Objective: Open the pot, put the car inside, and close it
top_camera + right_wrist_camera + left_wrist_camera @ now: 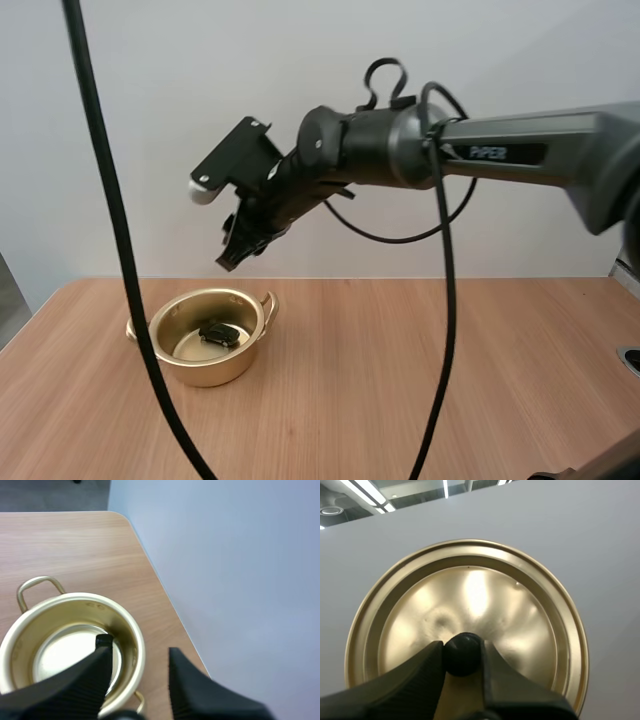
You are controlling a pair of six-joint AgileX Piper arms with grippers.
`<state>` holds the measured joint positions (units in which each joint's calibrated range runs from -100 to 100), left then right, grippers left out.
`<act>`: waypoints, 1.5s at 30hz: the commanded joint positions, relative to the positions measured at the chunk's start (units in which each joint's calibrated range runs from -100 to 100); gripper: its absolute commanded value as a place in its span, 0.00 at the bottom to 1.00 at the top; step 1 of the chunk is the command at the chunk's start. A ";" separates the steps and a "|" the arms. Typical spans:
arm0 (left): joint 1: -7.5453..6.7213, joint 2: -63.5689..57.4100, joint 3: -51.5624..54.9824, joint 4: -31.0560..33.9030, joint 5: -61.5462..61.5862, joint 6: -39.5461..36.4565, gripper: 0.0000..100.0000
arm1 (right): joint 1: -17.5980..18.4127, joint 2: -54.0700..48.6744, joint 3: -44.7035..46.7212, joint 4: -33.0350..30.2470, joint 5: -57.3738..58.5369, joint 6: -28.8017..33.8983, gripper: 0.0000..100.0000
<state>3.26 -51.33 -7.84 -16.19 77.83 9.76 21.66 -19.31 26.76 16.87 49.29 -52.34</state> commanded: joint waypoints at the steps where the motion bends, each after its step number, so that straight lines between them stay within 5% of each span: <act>1: 0.00 0.61 1.84 4.84 1.58 -0.37 0.00 | -5.22 -4.81 -0.04 0.02 8.06 0.06 0.00; 10: 0.00 1.68 20.72 7.23 5.31 -0.37 0.00 | -14.17 -17.28 -0.04 0.02 10.69 7.55 0.00; 17: 0.00 1.68 41.49 7.23 -4.49 -0.06 0.00 | -15.36 -26.95 -0.04 -0.85 10.08 7.99 0.00; 23: 0.00 2.92 55.77 7.23 -19.72 0.02 0.00 | -15.36 -30.33 -0.04 -9.92 7.42 11.16 0.00; 30: 0.00 8.36 62.94 6.89 -20.84 1.86 0.00 | -15.36 -31.15 -0.04 -15.70 5.16 18.18 0.00; 45: 0.00 17.22 65.42 5.64 -24.26 3.38 0.00 | -15.44 -31.52 -0.04 -15.94 5.10 18.73 0.00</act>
<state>3.26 -35.33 57.56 -10.58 53.79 12.95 6.25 -50.87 26.76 0.92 54.25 -33.64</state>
